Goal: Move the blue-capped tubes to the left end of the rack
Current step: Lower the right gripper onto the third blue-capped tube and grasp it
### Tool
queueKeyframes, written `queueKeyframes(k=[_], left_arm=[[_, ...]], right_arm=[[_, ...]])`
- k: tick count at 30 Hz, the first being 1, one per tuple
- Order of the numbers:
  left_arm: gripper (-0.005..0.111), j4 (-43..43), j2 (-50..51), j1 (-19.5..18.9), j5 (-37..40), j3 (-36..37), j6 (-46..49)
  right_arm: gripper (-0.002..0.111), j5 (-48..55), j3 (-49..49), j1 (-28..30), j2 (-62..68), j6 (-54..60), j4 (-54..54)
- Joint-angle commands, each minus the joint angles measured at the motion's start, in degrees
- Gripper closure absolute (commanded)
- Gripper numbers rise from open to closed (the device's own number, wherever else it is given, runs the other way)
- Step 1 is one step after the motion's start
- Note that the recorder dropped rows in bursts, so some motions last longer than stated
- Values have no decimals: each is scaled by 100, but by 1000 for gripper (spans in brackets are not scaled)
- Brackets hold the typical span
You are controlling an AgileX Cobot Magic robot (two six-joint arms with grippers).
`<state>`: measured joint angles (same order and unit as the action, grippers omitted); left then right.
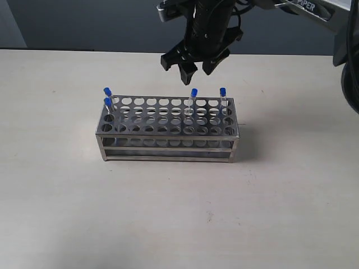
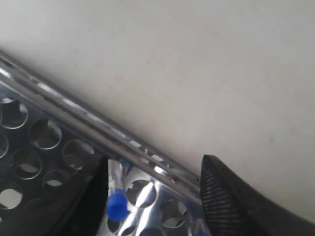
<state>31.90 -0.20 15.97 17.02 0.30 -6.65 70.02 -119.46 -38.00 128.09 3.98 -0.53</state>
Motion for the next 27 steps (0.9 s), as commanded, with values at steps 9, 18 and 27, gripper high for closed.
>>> queueKeyframes(k=[9,18,27], left_arm=[[106,-14,20,22,-27,-30,-28],[106,-14,20,22,-40,-30,-28],[106,-3,20,22,-40,-30,-28]], right_arm=[[54,-6,309,27,56,51,370],[105,-6,439,27,67,199,511],[106,-6,439,27,-289,258,511]])
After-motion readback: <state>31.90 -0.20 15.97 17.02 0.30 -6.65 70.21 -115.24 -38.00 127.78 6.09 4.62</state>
